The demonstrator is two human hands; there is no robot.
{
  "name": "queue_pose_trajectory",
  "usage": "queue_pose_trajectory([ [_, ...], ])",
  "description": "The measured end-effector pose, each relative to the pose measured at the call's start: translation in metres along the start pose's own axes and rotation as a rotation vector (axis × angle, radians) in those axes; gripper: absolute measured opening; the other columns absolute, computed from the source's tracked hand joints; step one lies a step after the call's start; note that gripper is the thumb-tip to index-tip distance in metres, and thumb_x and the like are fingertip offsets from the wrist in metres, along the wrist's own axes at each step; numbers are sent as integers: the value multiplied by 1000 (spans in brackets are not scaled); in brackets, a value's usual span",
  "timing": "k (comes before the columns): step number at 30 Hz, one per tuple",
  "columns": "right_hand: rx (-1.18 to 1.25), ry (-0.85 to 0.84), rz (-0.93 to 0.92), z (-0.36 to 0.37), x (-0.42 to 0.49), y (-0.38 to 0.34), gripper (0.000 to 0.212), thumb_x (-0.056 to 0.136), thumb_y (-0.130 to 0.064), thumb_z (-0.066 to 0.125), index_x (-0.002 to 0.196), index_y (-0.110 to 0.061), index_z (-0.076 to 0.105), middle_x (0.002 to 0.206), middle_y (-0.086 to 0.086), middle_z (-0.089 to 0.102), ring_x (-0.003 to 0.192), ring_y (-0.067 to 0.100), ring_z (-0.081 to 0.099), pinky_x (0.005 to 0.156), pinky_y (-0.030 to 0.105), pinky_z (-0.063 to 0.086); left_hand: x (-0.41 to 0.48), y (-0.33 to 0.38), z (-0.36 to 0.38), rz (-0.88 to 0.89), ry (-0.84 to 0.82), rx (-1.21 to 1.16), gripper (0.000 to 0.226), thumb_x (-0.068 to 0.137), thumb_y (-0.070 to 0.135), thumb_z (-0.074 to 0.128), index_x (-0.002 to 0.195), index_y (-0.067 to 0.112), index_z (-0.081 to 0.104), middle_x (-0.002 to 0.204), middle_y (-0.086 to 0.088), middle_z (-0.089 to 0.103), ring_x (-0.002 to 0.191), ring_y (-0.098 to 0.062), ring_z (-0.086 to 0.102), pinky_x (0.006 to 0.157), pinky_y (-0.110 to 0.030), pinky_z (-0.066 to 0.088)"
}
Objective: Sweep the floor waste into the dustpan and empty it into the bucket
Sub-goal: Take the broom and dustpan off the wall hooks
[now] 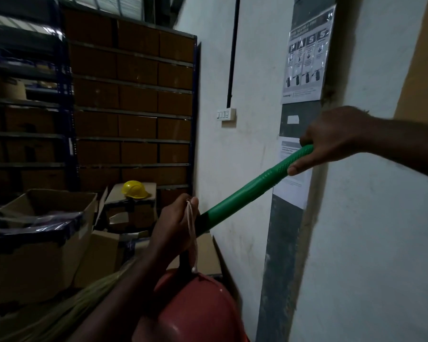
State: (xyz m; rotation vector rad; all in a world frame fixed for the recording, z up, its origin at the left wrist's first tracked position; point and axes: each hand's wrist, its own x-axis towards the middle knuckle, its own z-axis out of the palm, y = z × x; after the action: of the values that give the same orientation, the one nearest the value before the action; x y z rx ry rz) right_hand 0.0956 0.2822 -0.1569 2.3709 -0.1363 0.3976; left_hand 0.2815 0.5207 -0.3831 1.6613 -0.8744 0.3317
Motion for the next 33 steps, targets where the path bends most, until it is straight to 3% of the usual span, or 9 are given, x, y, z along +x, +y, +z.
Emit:
queue_pose_trajectory([
  [5,-18,40,-13,-1,-7,-7,96,41,-104,5,64,-25,56,52,-7,53,49,6,50,51,19,36,-13,-2,-4,-122,-62,-287,42,94,40,52,84,-1,58,73,-15,59,66,-21,56,64,-37,42],
  [10,-73,96,-20,-8,-7,-16,96,43,-103,1,66,-27,56,52,-9,53,46,4,48,49,17,29,-18,-5,-11,-151,-138,-392,49,86,46,56,83,-2,48,75,-12,44,66,-29,52,57,-52,52],
  [15,-48,-51,51,-15,-2,-35,85,52,-102,20,75,-29,58,63,-9,59,59,5,53,56,23,41,-19,-11,-22,-57,-29,-196,45,85,57,48,78,13,51,64,-5,45,58,-32,49,58,-58,47],
  [20,-9,-177,-109,-6,6,-90,52,81,-82,41,92,-32,52,75,-11,53,70,9,53,63,27,44,-20,-12,-26,-17,5,-110,42,88,57,45,78,16,52,65,-15,51,62,-42,56,56,-61,49],
  [26,106,-152,-183,11,12,-113,45,86,-74,45,119,-43,47,87,-14,58,79,13,55,70,31,44,-25,-12,-36,-20,15,122,54,85,71,36,74,20,50,61,-2,56,57,-24,56,56,-51,47],
  [29,155,-176,-172,16,15,-118,43,87,-74,43,116,-43,49,77,-15,52,76,10,53,68,31,41,-26,-10,-47,-45,18,303,50,87,69,33,83,24,53,66,1,59,60,-20,58,56,-43,47],
  [33,194,-227,-115,31,23,-129,42,86,-76,41,102,-38,49,77,-13,52,75,10,53,67,31,41,-24,-24,-69,1,81,480,49,91,63,34,94,19,55,82,-3,60,79,-25,57,64,-42,46],
])
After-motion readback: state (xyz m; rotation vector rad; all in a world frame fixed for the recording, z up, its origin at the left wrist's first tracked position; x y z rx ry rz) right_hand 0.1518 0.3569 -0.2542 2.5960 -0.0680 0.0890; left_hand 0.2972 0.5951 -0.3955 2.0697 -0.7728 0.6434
